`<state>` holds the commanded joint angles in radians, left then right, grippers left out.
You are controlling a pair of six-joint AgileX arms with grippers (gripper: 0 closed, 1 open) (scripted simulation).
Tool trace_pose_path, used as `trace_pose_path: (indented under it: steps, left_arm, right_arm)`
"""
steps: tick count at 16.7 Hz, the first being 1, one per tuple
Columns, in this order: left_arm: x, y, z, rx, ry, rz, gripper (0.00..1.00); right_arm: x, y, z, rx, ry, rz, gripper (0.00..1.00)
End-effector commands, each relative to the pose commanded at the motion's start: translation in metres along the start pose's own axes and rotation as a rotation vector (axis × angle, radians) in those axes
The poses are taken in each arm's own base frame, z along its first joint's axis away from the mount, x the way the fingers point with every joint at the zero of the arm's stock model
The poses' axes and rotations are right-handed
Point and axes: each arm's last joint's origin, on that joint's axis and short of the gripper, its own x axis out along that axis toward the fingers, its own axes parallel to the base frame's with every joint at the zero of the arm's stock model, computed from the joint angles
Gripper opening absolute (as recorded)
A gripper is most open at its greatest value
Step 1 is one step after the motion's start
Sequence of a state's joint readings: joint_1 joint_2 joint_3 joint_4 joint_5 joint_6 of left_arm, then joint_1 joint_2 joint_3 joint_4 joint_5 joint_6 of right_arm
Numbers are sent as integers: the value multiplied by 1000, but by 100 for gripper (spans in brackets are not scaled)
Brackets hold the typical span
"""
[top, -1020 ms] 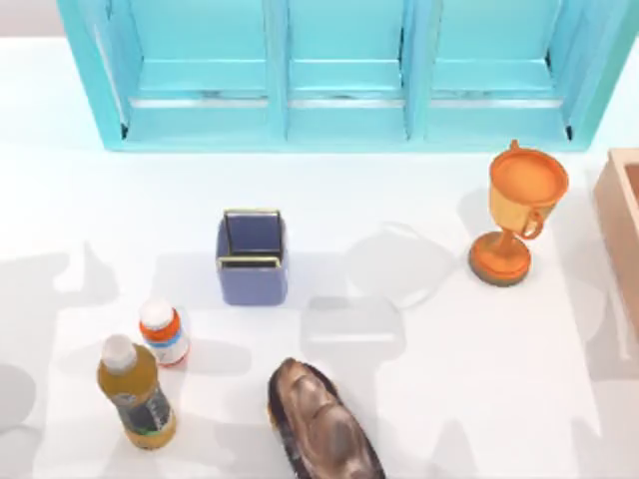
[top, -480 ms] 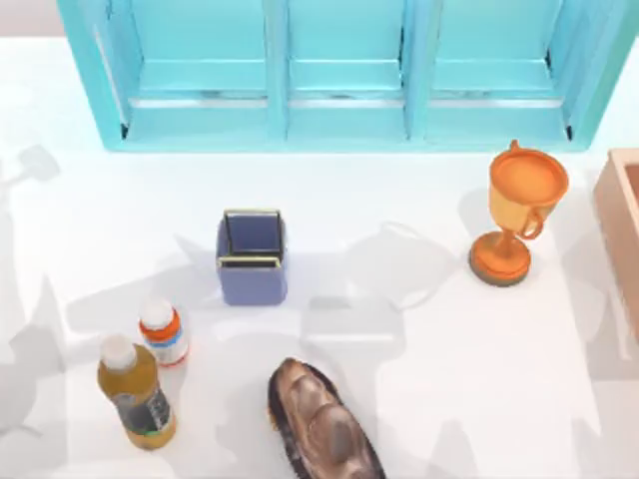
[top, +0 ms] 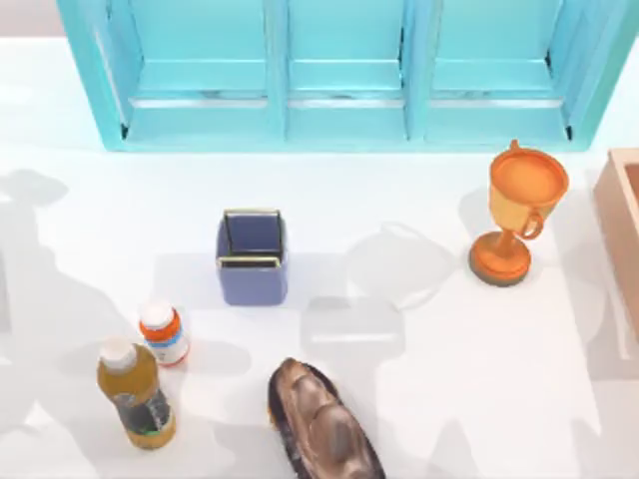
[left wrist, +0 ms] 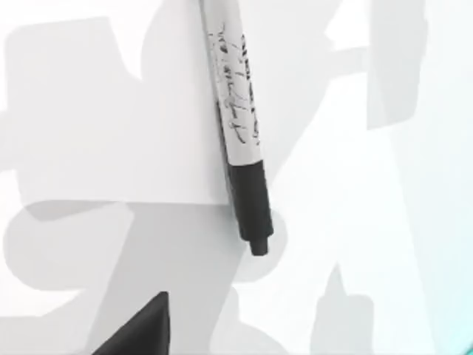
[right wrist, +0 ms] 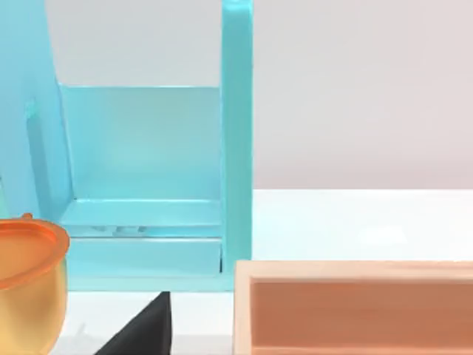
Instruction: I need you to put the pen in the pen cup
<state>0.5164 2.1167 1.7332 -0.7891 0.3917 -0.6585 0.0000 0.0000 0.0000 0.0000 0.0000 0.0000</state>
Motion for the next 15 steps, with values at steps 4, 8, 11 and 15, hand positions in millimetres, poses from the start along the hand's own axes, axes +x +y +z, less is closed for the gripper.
trace_pose_path:
  steps: [4, 8, 11, 15]
  left_arm:
    - [33, 20, 29, -123, 63, 32, 100]
    - [38, 24, 33, -141, 72, 37, 100]
    - [40, 22, 31, -136, 73, 38, 100]
    - [82, 24, 32, -141, 72, 37, 100]
  right_arm:
    - [0, 0, 0, 0, 0, 0, 100]
    - [0, 0, 0, 0, 0, 0, 100]
    - [0, 0, 0, 0, 0, 0, 100]
    - [0, 0, 0, 0, 0, 0, 100]
